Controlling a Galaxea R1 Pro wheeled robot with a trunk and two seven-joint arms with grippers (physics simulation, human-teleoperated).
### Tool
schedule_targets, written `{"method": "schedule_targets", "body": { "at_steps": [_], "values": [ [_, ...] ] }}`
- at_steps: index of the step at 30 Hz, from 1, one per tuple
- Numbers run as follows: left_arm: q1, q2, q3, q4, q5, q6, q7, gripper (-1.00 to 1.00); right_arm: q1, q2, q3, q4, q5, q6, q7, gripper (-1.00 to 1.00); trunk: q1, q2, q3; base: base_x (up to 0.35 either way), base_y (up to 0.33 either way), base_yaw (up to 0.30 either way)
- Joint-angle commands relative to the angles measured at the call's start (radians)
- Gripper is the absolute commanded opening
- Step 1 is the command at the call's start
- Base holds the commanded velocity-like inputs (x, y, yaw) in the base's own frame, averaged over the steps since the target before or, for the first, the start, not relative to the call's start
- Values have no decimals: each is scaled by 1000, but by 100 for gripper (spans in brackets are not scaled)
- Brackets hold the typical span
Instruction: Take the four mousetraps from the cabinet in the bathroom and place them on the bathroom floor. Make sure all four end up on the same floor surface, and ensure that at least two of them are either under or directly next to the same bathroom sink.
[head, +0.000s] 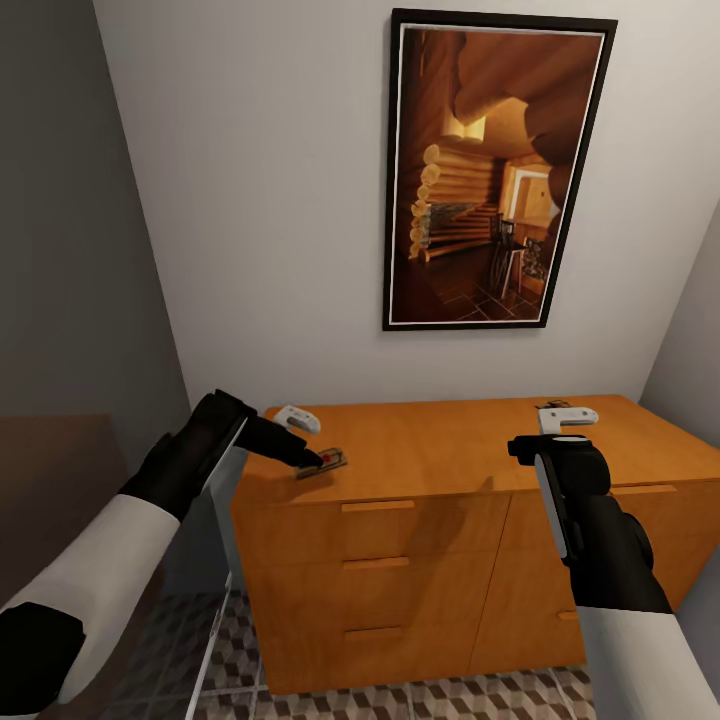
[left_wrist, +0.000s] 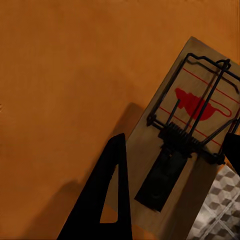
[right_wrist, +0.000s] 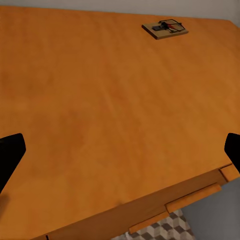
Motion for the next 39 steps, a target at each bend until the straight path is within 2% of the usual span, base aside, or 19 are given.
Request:
{"method": "schedule_targets", "body": {
  "at_steps": [1, 7, 10, 14, 15, 19, 20, 23, 24, 28, 33, 39],
  "values": [
    [-1, 1, -1, -2, -11, 1, -9, -100, -1, 0, 1, -1, 0, 5, -2, 100, 0, -1, -1, 0, 0, 0],
    [-1, 1, 4, -5, -12, 1, -4, -100, -1, 0, 2, -1, -3, 5, -2, 100, 0, -1, -1, 0, 0, 0],
    [-1, 1, 23, -6, -13, 1, 0, -100, -1, 0, 2, -1, -3, 5, -2, 100, 0, -1, -1, 0, 0, 0],
    [-1, 0, 79, -6, -14, 1, 16, -100, -1, 0, 2, -1, -4, 5, -2, 100, 0, -1, -1, 0, 0, 0],
    [-1, -1, 116, -6, -14, 1, 40, -100, -1, 0, 2, -1, -4, 5, -2, 100, 0, -1, -1, 0, 0, 0],
    [-1, -7, 213, -6, -14, 1, 117, -100, -1, 1, 2, -2, -4, 5, -1, 100, 0, -1, -1, 0, 0, 0],
    [-1, -10, 267, -6, -14, 1, 157, -100, -1, 2, 3, -2, -4, 5, -1, 100, 0, -1, -1, 0, 0, 0],
    [-1, -14, 342, -7, -13, 1, 205, -100, -1, 3, 3, -2, -5, 5, -1, 100, 0, -1, -1, 0, 0, 0],
    [-1, -16, 382, -8, -14, 1, 226, -100, -1, 4, 3, -2, -5, 5, -1, 100, 0, -1, -1, 0, 0, 0],
    [-1, -20, 437, -31, -16, 1, 253, -100, -1, 6, 3, -2, -5, 5, -1, 100, 0, -1, -1, 0, 0, 0],
    [-1, -22, 461, -56, -18, 1, 265, -100, -1, 8, 3, -2, -5, 5, -2, 100, 0, -1, -1, 0, 0, 0],
    [-1, -22, 471, -65, -18, -2, 296, -100, -1, 9, 4, -2, -5, 5, -2, 100, 0, -1, -1, 0, 0, 0]
  ]
}}
